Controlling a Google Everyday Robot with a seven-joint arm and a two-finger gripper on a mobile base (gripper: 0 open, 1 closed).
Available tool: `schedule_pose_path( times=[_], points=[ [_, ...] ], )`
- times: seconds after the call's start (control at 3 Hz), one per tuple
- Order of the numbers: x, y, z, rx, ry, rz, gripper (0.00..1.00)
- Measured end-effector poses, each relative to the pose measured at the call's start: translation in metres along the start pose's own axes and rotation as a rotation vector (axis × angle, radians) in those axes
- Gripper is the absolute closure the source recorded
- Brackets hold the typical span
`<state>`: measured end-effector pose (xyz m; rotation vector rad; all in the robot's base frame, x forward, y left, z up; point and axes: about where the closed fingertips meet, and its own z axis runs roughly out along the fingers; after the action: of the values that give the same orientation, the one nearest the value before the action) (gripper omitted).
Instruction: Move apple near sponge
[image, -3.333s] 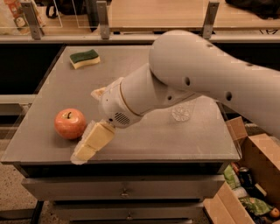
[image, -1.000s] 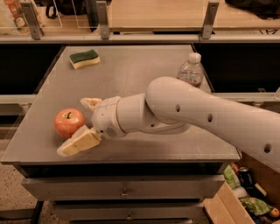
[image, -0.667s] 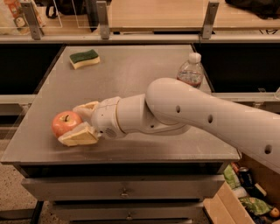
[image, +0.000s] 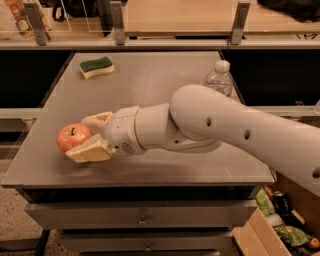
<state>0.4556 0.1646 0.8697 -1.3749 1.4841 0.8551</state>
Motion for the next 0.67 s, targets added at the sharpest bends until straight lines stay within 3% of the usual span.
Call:
schedule_pose_path(
  times=[0.33,0.67],
  points=[
    [-0.0015,0.0016,0.001,-0.002,0.001,-0.004,1.0],
    [-0.0016,0.0017,0.001,-0.002,0.001,-0.004,1.0]
  ],
)
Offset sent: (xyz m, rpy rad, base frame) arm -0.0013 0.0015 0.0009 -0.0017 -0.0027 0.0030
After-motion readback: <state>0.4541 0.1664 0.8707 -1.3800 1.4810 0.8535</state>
